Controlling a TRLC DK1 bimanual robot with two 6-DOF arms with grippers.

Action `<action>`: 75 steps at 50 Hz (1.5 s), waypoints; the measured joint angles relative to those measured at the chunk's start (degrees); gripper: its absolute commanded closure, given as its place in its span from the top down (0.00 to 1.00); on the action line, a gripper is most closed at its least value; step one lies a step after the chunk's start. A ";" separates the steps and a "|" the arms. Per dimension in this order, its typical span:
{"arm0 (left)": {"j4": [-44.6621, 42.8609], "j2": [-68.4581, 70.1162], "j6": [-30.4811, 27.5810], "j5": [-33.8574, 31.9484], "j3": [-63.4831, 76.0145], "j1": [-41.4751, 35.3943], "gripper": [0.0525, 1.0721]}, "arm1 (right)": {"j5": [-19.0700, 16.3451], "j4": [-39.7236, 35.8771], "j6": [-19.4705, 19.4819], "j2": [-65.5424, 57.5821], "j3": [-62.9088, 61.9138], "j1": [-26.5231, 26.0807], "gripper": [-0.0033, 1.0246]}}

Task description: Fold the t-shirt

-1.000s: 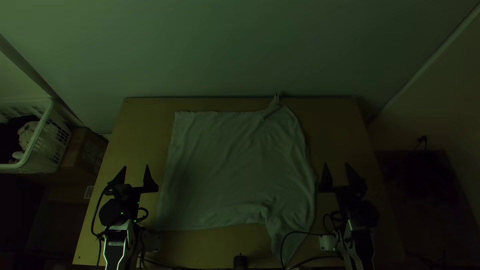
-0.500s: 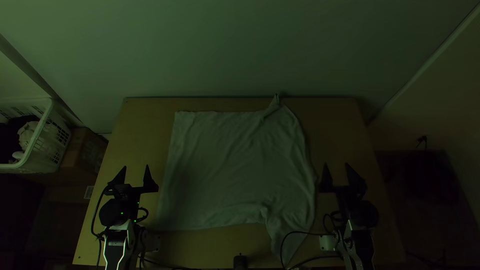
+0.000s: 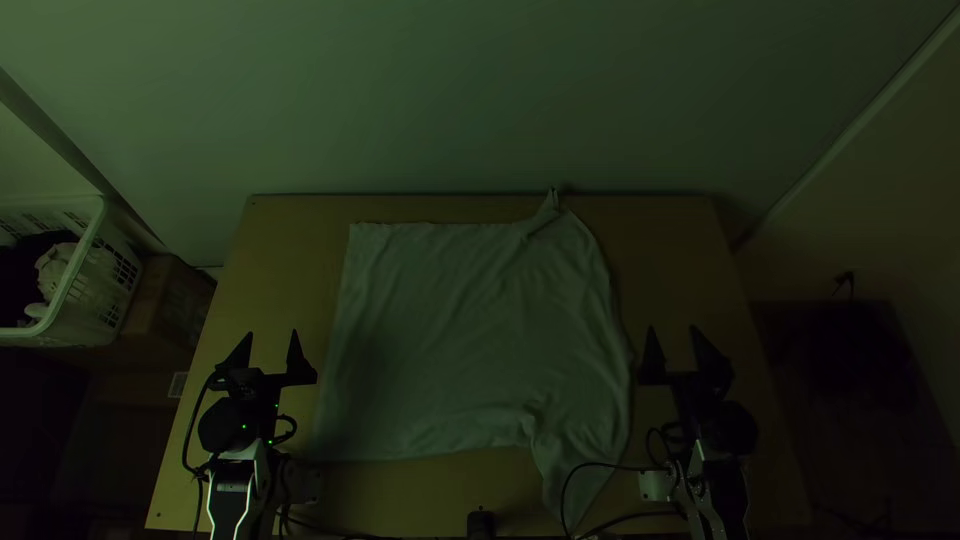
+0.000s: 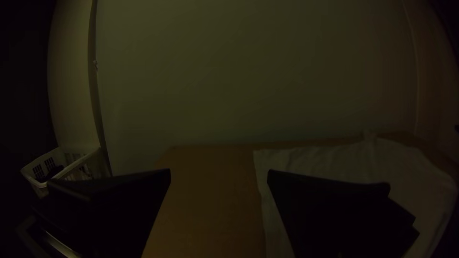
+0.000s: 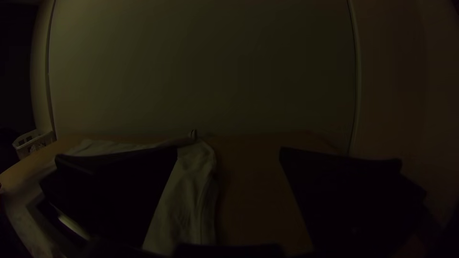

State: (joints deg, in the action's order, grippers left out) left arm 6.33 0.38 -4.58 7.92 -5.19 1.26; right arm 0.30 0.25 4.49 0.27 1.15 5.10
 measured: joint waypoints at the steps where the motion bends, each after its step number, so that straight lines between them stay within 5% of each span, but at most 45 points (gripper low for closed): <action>1: 0.00 0.00 0.00 0.00 0.00 0.00 0.95 | -0.02 0.02 0.00 0.00 0.00 0.00 0.96; 56: 0.11 0.00 0.00 0.00 -0.24 0.37 0.95 | 0.33 -0.44 -0.46 0.00 0.63 -1.18 0.96; 75: -0.28 -5.95 0.02 0.00 -6.56 0.09 0.95 | 0.35 -0.96 -0.46 -8.04 11.93 -1.16 0.95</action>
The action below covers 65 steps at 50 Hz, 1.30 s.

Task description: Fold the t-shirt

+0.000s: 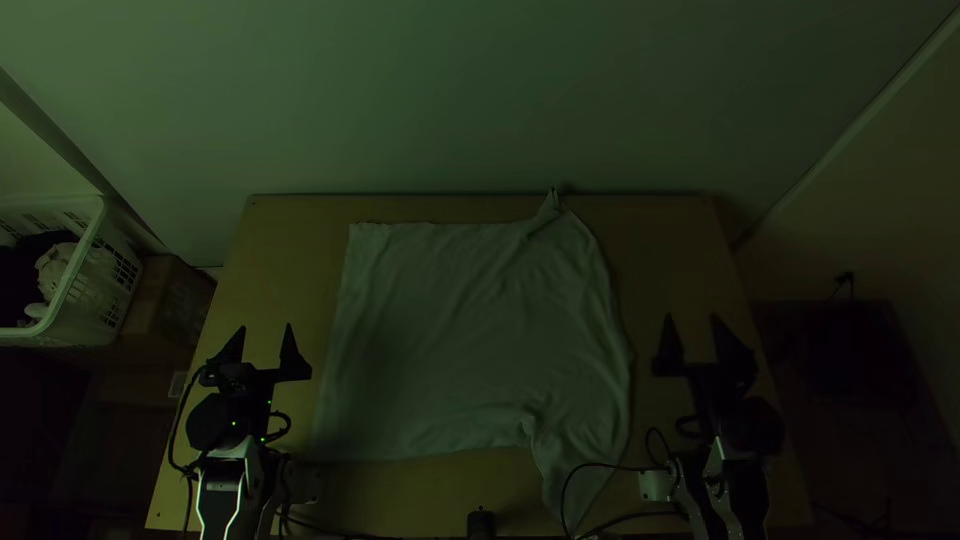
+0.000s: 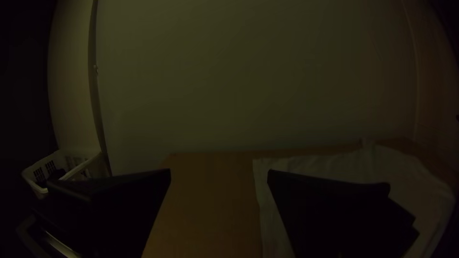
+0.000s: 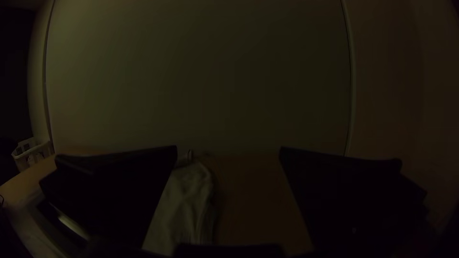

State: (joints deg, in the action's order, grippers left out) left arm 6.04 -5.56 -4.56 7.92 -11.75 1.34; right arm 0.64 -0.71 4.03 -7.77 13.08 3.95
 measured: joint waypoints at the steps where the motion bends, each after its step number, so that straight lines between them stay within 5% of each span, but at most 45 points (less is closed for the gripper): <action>1: -0.17 -1.40 0.00 0.00 -1.11 0.00 0.95 | 0.00 0.17 -0.02 -0.79 0.72 0.00 0.96; 47: -1.01 -57.09 1.95 -1.29 -48.85 -5.86 0.95 | -0.02 4.24 -2.86 -51.47 43.32 0.15 0.96; 65: 5.18 -74.90 1.27 -4.31 -64.24 -5.90 0.95 | -0.17 -7.19 -2.58 -69.79 59.80 2.47 0.96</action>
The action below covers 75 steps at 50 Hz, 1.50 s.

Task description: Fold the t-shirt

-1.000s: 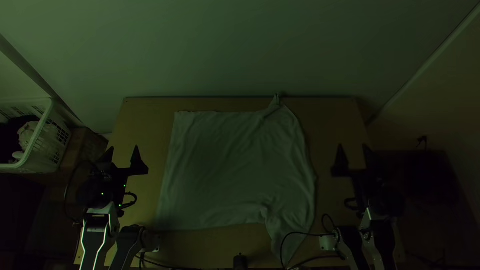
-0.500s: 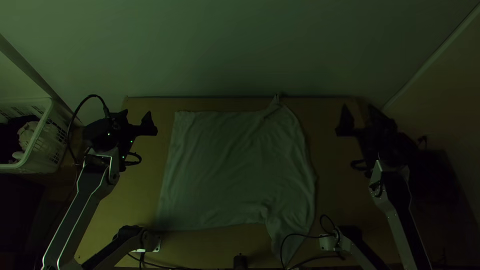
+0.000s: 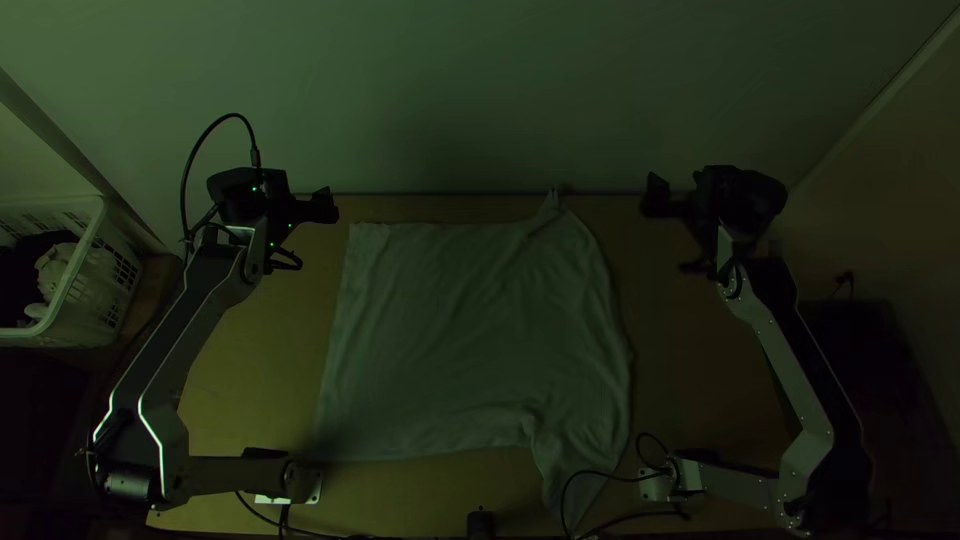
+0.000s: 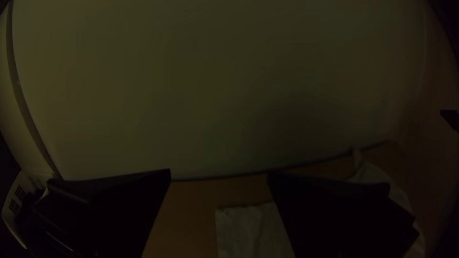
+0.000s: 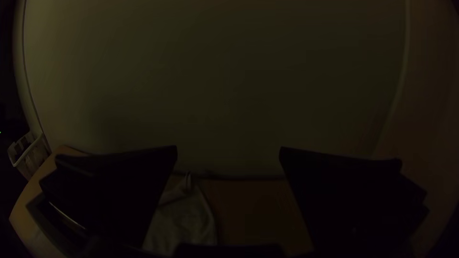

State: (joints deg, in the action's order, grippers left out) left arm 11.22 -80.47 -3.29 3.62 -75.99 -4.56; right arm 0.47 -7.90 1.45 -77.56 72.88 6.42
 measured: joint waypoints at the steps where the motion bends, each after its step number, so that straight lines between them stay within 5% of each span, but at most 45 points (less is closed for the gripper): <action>1: 0.83 -1.18 0.00 -0.02 -1.05 0.00 0.95 | -0.02 -0.81 0.04 -1.11 1.11 0.11 0.96; 14: 7.26 -15.65 0.07 -0.20 -12.76 0.59 0.95 | -2.45 -6.38 3.50 -14.08 11.13 0.22 0.95; 27: 24.33 -33.70 2.03 -0.87 -33.16 2.49 0.95 | -2.75 -10.54 7.30 -23.19 18.64 0.22 0.95; 45: 26.01 -44.39 2.01 -0.90 -39.58 3.56 0.94 | -2.86 -18.60 9.44 -32.59 28.48 0.72 0.95; 75: 31.17 -52.46 1.97 -0.81 -45.66 3.30 0.90 | -2.86 -21.44 10.38 -41.83 35.26 1.07 0.95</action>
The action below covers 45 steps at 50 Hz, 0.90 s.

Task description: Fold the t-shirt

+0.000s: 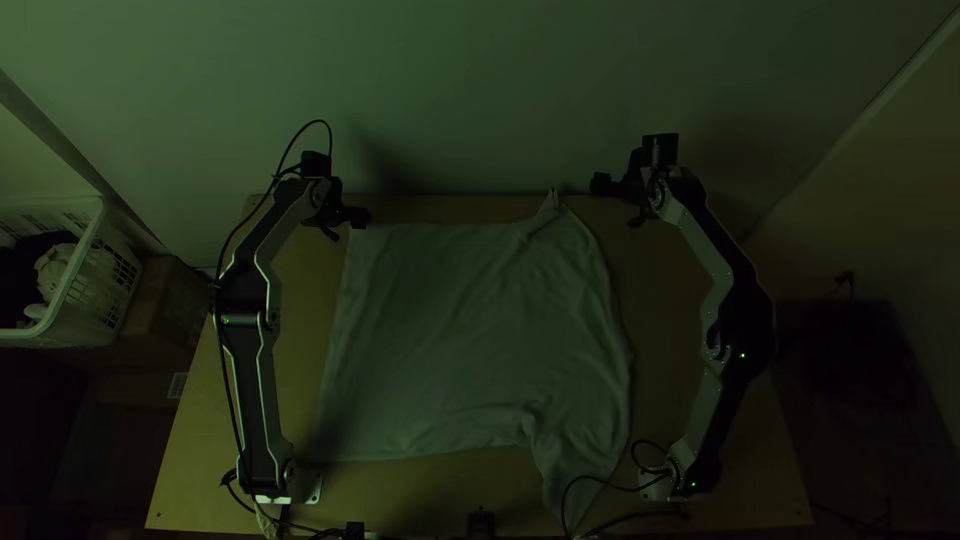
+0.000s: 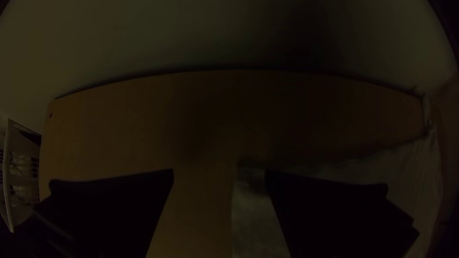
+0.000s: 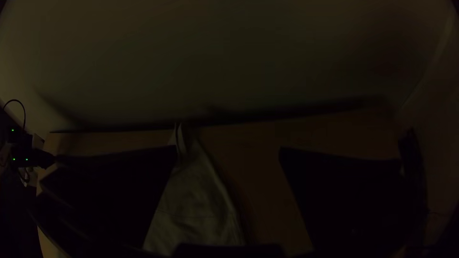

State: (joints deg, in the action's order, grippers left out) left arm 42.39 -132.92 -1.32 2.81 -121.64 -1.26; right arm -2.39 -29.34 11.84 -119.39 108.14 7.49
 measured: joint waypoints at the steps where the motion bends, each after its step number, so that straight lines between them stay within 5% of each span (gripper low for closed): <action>1: 0.02 0.00 0.00 -0.02 -0.02 -0.02 0.90 | 0.00 -0.07 0.02 -0.20 0.04 0.00 0.95; 15: 1.60 -0.33 -0.70 1.62 -0.09 -1.46 0.88 | 1.14 -4.94 0.46 -4.09 3.78 0.00 0.95; 32: 1.57 -0.55 -2.64 2.58 0.46 -3.04 0.25 | 1.55 -9.14 1.68 -7.72 8.92 -0.07 0.95; 36: 1.01 -0.63 -2.84 2.58 0.46 -3.04 0.02 | 1.57 -9.14 1.73 -7.98 8.92 -0.04 0.93; 45: -0.28 -0.63 -2.84 2.56 0.46 -3.04 0.03 | 1.75 -9.18 1.88 -9.79 9.90 -0.04 0.88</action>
State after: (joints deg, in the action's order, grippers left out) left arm 42.11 -133.56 -4.16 5.37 -121.19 -4.29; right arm -0.64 -38.52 13.72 -129.19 118.04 7.44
